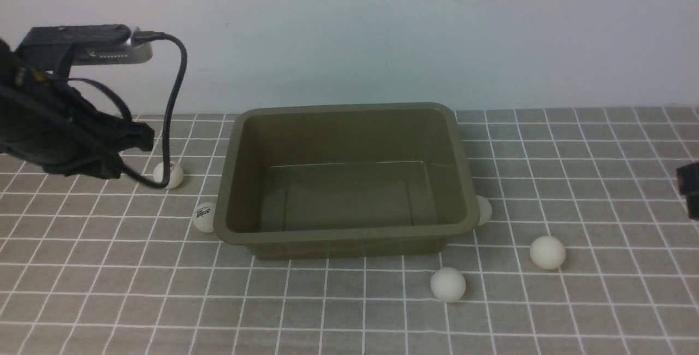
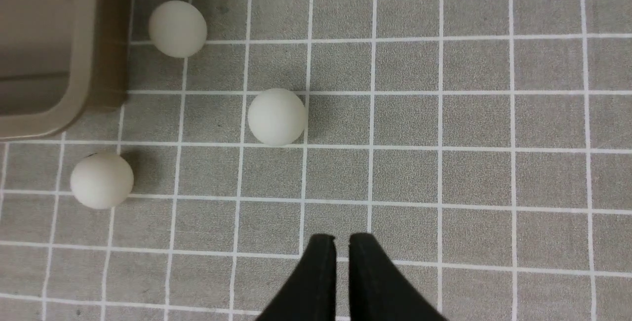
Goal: Put the table tennis balls into the box on the grey coffee tablecloth.
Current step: 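Reach for and grasp a ping pong ball on the table beside the basket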
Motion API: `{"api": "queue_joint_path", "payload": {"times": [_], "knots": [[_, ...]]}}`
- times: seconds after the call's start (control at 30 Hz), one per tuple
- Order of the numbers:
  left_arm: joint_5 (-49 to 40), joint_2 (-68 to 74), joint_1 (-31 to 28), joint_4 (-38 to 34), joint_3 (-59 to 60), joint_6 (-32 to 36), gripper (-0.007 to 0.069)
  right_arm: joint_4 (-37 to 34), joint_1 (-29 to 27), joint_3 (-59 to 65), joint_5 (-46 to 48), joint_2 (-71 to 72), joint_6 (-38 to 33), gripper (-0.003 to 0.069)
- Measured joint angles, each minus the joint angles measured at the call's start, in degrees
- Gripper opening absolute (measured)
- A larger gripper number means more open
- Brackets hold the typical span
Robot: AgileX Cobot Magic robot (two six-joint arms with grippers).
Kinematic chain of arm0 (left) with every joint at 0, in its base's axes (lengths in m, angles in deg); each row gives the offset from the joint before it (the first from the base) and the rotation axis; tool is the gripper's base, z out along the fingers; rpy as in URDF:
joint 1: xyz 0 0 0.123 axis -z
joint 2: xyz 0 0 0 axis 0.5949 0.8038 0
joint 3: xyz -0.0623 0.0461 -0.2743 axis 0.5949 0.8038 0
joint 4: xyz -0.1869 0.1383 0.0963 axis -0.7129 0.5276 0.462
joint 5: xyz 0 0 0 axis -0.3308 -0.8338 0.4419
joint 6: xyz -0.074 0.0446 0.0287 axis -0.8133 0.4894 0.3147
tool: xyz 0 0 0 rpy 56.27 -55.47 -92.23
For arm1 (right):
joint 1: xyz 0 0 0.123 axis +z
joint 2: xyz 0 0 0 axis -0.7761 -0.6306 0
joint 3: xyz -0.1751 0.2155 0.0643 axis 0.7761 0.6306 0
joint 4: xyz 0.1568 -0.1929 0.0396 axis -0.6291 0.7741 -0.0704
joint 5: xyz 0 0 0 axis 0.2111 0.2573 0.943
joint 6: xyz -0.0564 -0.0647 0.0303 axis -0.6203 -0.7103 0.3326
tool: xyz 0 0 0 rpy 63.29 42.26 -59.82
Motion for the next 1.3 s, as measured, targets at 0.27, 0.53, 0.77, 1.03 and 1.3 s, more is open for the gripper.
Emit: {"api": "queue_joint_path", "payload": {"times": [0.27,0.53,0.77,1.03,1.3], "knots": [[0.1,19.5,0.0,1.7,-16.4,-0.7,0.0228,-0.2,0.0,-1.2,-0.2,-4.0,-0.6,0.0195],[-0.8,35.7,0.0,5.7,-30.7,-6.5,0.0551,-0.2,0.0,-1.3,-0.2,-4.0,-0.7,0.0278],[-2.3,41.7,0.0,10.3,-34.1,-10.1,0.0573,-0.3,0.0,-1.3,-0.2,-4.0,-0.7,0.0281],[-4.9,43.8,0.0,7.5,-35.3,-9.9,0.0339,-4.7,0.0,-1.3,-1.8,-4.0,-1.0,0.0282],[-15.6,37.7,0.1,6.3,-43.5,-6.3,0.0344,-5.0,0.8,-1.3,1.3,-4.6,-3.6,0.0281]]}}
